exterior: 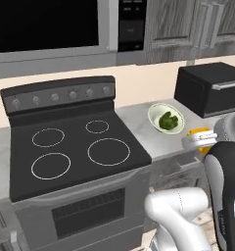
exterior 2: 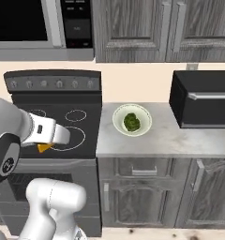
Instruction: Pick the cheese from the fridge and the cheese grater from the cabinet and place them next to the salad bowl.
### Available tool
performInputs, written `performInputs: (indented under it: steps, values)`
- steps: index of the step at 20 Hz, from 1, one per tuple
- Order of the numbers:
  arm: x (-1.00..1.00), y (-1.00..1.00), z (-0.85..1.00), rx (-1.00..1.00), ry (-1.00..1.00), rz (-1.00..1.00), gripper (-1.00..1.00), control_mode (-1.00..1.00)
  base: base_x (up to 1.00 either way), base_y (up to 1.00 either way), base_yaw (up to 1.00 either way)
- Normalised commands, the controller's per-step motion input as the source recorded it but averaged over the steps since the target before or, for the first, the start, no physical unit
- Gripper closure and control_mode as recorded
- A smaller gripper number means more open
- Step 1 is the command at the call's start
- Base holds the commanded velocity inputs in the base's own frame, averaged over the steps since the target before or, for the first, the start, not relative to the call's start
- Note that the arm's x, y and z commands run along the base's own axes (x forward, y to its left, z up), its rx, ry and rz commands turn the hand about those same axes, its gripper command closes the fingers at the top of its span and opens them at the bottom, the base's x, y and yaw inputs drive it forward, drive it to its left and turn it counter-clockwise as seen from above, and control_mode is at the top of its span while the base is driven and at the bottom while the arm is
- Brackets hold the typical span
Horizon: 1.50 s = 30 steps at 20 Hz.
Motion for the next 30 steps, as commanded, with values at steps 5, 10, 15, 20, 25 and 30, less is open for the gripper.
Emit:
performInputs:
  steps: [5, 10, 15, 20, 25, 30]
  values:
    - [0.00, 0.00, 0.00, 0.00, 0.00, 0.00, 1.00, 1.00, 0.22, -0.18, -0.28]
    - [0.00, 0.00, 0.00, 0.00, 0.00, 0.00, 1.00, 1.00, 0.02, -0.31, -0.41]
    - [0.00, 0.00, 0.00, 0.00, 0.00, 0.00, 1.00, 1.00, 0.65, -0.36, -0.32]
    - [0.00, 0.00, 0.00, 0.00, 0.00, 0.00, 1.00, 1.00, 0.58, -0.18, -0.23]
    - [0.00, 0.00, 0.00, 0.00, 0.00, 0.00, 1.00, 1.00, 0.05, 0.00, -0.02]
    - [0.00, 0.00, 0.00, 0.00, 0.00, 0.00, 1.00, 1.00, 0.00, 0.00, 0.00]
